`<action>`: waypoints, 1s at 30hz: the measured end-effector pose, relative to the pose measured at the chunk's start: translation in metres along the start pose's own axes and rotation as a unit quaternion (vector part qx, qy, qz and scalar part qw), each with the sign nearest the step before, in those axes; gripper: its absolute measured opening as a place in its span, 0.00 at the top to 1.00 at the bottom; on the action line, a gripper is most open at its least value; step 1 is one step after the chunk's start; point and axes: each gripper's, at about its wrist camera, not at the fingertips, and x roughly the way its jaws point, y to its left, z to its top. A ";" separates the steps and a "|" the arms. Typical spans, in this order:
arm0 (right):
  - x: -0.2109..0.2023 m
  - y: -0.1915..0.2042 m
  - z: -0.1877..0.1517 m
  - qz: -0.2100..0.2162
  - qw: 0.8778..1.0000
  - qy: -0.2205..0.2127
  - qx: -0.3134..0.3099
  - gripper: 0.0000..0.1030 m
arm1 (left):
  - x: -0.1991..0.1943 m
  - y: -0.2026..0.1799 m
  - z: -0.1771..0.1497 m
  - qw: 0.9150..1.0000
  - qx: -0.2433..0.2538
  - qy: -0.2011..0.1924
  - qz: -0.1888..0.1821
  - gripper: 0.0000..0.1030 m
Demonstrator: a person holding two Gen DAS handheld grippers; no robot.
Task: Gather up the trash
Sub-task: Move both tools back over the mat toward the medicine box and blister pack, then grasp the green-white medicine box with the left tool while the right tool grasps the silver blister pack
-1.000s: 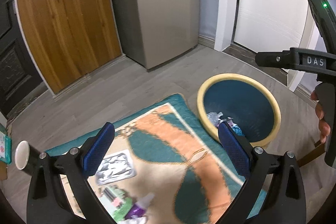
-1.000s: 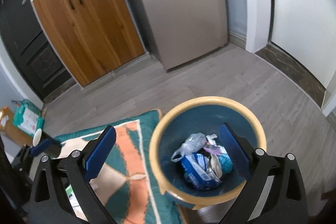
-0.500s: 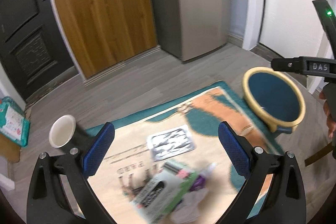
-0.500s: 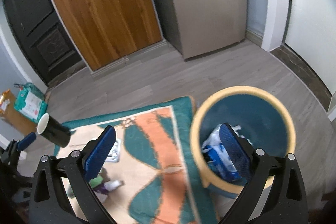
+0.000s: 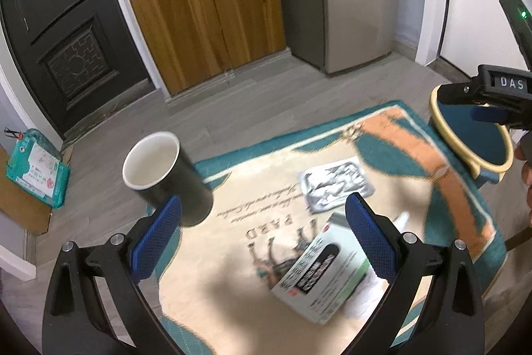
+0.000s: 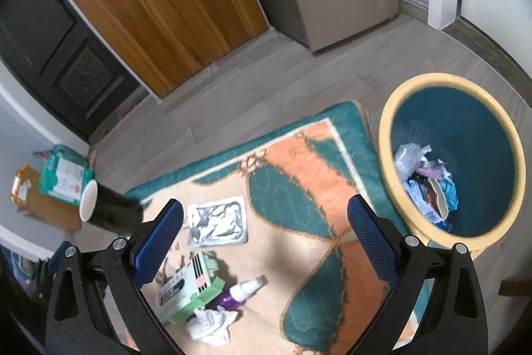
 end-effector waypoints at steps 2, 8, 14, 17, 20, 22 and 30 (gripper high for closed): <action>0.005 0.006 -0.003 -0.004 1.000 0.008 -0.011 0.05 | 0.006 0.004 -0.005 1.000 0.000 0.013 0.003 0.06; 0.017 0.014 -0.007 -0.009 0.999 0.025 -0.022 0.05 | 0.018 -0.003 -0.021 0.998 -0.003 0.046 -0.042 0.06; 0.024 0.016 -0.008 -0.009 0.999 0.033 -0.029 0.05 | 0.033 -0.031 -0.037 0.993 0.030 0.079 -0.080 0.06; 0.028 0.018 -0.009 -0.011 0.998 0.042 -0.035 0.05 | 0.039 -0.037 -0.038 0.992 0.028 0.088 -0.086 0.06; 0.030 0.018 -0.010 -0.013 0.998 0.045 -0.042 0.05 | 0.043 -0.040 -0.040 0.990 0.015 0.098 -0.103 0.06; 0.031 0.016 -0.009 -0.012 0.998 0.047 -0.040 0.05 | 0.047 -0.045 -0.043 0.988 0.022 0.108 -0.112 0.06; 0.033 0.008 -0.003 -0.005 0.999 0.046 -0.025 0.05 | 0.059 -0.063 -0.058 0.980 0.075 0.149 -0.108 0.17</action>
